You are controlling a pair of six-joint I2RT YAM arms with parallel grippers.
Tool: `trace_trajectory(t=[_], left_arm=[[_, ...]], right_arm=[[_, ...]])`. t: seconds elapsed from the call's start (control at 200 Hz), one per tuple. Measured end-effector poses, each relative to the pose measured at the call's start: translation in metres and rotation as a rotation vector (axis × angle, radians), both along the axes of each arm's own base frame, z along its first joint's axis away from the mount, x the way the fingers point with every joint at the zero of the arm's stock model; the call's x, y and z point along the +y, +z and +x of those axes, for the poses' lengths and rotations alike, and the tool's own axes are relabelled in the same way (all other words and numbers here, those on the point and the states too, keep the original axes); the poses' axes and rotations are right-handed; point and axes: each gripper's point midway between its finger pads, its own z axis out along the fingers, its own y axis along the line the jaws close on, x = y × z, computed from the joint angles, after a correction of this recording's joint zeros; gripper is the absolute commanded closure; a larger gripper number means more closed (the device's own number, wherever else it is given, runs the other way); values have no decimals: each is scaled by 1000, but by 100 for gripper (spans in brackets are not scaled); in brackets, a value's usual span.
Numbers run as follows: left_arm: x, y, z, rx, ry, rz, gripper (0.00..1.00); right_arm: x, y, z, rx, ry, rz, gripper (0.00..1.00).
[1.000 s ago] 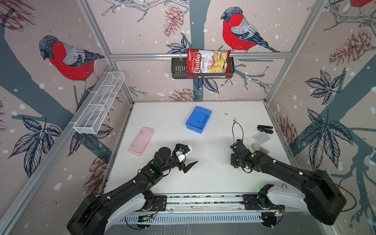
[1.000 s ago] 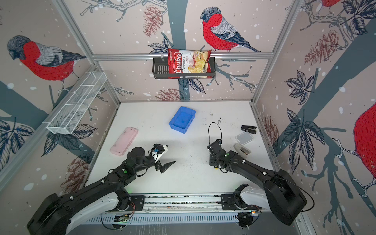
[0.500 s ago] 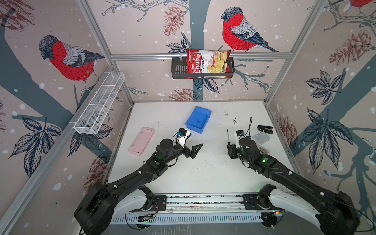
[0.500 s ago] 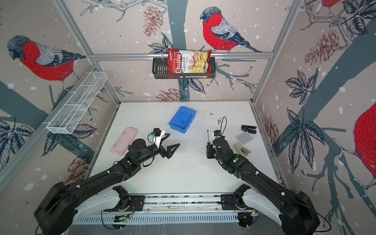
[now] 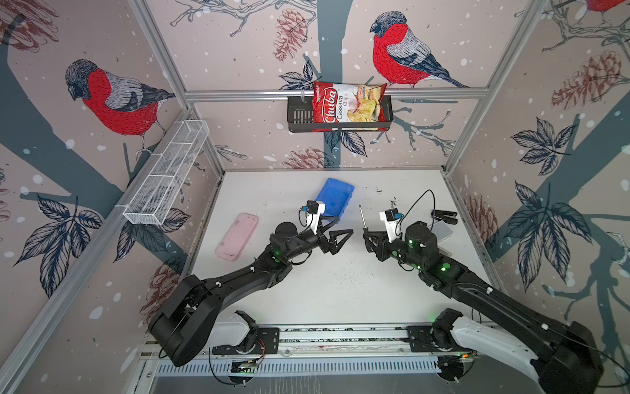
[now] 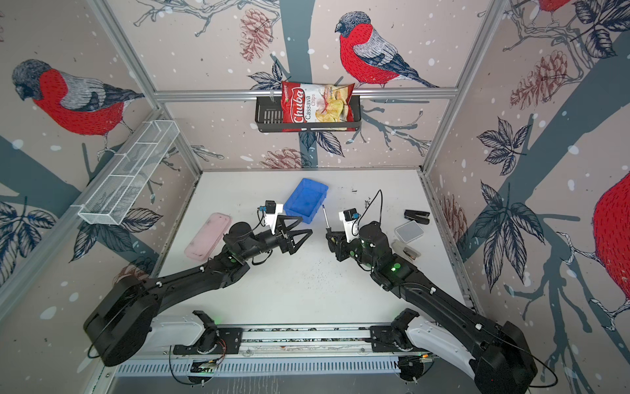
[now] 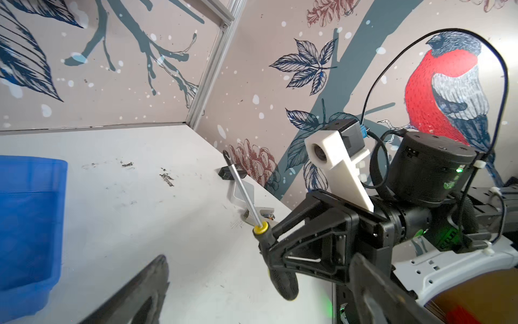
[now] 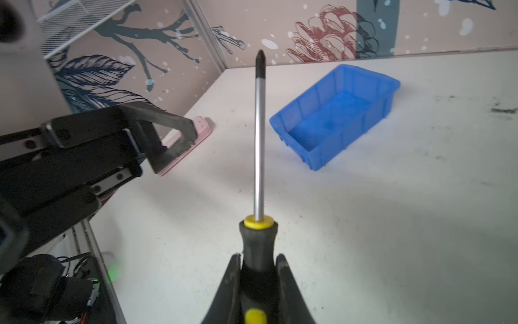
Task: Put the screwdriver in the bin
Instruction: Pick up the screwdriver from the middle-right of the table, then place the screwdriver in the bin.
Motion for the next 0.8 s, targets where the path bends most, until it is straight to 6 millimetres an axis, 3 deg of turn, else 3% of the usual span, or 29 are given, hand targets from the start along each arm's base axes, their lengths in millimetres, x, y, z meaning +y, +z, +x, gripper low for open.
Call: trace_trajectory(t=[0.395, 0.6, 0.801], left_arm=[[-12, 14, -12, 60, -131, -88, 18], [-16, 13, -13, 70, -160, -100, 43], [-16, 18, -17, 54, -183, -116, 61]], right_arm=[[30, 32, -9, -125, 140, 43, 94], [37, 43, -13, -150, 174, 72, 94], [39, 48, -17, -165, 198, 94, 93]])
